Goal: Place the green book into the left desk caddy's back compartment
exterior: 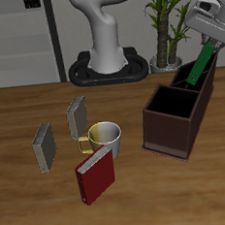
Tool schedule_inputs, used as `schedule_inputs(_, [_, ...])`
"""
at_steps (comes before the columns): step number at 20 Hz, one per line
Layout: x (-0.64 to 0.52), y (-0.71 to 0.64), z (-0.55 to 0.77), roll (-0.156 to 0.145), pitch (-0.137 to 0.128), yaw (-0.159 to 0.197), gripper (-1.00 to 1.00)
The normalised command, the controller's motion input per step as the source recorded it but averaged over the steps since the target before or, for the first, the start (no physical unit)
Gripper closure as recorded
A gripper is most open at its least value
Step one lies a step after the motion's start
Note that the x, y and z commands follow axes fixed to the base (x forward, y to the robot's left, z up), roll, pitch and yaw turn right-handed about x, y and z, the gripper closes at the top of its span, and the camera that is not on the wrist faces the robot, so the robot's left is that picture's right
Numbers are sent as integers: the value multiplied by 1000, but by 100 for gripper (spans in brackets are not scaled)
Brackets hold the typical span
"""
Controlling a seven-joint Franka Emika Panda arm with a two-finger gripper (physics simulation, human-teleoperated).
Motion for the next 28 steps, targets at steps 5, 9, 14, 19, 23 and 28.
schedule_inputs(5, [32,118,-204,34,58,-27,100])
schedule_inputs(9, [-177,211,-131,73,-3,11,100])
schedule_inputs(14, [25,-39,-78,-16,16,-8,100])
schedule_inputs(19, [105,-128,-105,-31,27,-25,100])
schedule_inputs(23, [123,-129,-67,-39,34,-38,100])
schedule_inputs(28, [14,-167,-44,-7,6,-26,100])
